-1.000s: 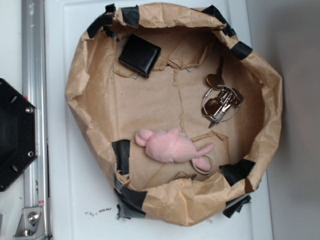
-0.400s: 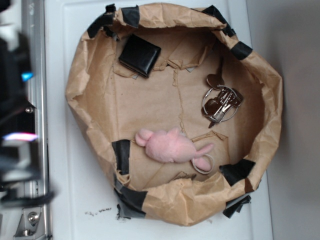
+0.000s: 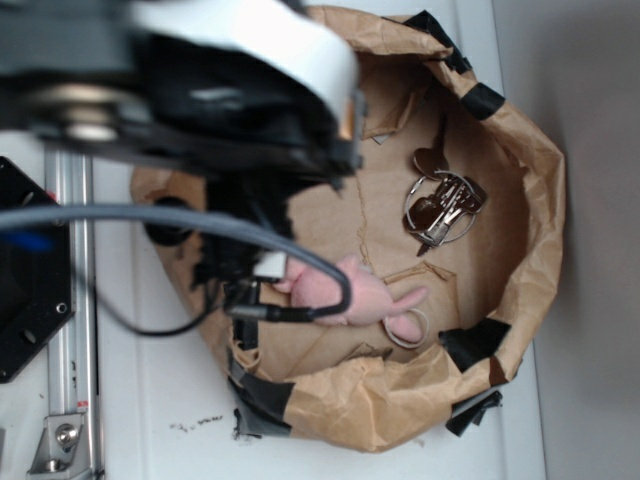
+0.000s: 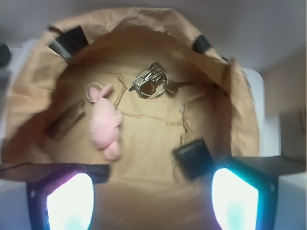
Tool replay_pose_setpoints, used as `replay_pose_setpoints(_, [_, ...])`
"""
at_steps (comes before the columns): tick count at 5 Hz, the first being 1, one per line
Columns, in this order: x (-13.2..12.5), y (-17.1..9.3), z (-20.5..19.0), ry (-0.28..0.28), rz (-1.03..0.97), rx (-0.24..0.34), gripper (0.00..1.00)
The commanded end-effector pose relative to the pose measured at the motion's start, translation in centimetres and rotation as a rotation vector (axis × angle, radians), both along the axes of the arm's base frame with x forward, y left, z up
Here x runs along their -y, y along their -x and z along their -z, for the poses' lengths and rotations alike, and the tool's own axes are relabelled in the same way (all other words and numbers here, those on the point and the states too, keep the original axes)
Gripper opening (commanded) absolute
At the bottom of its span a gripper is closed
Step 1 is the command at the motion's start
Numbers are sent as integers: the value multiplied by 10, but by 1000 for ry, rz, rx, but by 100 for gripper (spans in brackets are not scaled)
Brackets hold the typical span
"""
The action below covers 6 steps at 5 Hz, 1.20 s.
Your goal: Grab the black box.
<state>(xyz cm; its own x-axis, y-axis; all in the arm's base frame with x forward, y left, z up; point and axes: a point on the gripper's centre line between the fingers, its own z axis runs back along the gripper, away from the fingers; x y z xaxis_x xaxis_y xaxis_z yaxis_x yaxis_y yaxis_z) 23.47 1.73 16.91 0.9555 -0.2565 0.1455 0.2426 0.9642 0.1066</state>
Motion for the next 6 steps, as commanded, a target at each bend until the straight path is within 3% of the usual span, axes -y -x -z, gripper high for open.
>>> replay_pose_setpoints(1, [-2,-6,64,-197,446,-211,100])
replay_pose_setpoints(2, [-13,0,67,-192,521,-259,100])
replay_pose_setpoints(6, [-13,0,67,-192,521,-259,100])
